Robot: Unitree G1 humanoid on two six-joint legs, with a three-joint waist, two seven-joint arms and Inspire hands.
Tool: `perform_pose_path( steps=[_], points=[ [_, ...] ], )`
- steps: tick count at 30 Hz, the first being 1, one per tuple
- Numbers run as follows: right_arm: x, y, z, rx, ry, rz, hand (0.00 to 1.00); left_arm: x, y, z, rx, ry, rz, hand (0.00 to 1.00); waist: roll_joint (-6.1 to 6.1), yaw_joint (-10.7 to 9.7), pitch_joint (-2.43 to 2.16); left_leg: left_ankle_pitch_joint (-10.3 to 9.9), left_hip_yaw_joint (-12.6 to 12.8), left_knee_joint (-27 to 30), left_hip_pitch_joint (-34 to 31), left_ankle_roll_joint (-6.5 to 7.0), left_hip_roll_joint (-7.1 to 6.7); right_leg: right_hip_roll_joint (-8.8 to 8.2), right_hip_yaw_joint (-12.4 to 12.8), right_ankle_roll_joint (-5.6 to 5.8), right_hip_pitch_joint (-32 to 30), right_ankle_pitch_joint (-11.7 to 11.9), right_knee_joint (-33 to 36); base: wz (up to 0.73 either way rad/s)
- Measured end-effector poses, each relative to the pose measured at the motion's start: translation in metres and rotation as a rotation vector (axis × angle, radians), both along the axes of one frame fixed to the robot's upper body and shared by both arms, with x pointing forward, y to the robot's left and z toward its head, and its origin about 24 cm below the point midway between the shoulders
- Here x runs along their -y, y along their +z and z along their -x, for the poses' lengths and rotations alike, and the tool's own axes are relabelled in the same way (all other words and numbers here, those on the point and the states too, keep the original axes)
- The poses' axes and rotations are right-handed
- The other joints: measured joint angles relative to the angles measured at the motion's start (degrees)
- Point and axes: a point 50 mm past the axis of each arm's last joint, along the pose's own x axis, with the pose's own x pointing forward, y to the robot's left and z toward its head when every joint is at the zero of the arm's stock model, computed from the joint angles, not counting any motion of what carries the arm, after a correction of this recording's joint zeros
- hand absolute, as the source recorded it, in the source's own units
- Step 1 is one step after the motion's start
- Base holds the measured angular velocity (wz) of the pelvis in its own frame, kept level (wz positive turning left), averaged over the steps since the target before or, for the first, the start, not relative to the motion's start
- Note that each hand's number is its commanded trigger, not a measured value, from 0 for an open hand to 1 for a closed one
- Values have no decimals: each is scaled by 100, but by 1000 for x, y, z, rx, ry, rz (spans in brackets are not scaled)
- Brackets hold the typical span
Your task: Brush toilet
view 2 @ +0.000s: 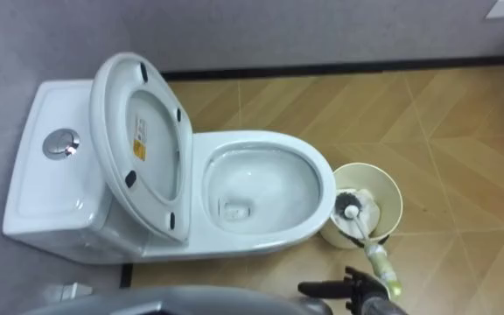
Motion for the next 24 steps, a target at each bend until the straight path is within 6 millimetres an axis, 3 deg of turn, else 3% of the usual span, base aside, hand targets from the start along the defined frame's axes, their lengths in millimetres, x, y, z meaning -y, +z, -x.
perform_pose_path(
  steps=[5,13,24],
  points=[
    [0,0,-2,2,6,11,0,4,-1,17,-74,10,10,0,5,0,1,-1,-6,76,-17,-2,-1,-6,29,11,9,-18,-10,0],
    [-1,0,-3,0,-2,66,0,6,-1,19,-106,-45,13,0,13,-16,-9,-7,-47,100,-26,8,-24,-12,34,19,64,-29,-84,3],
    [0,7,-24,62,165,232,0,4,1,-27,69,-84,2,0,-22,12,-25,-7,-127,211,-280,9,-22,-20,-14,17,-168,-29,-15,4]
  ],
)
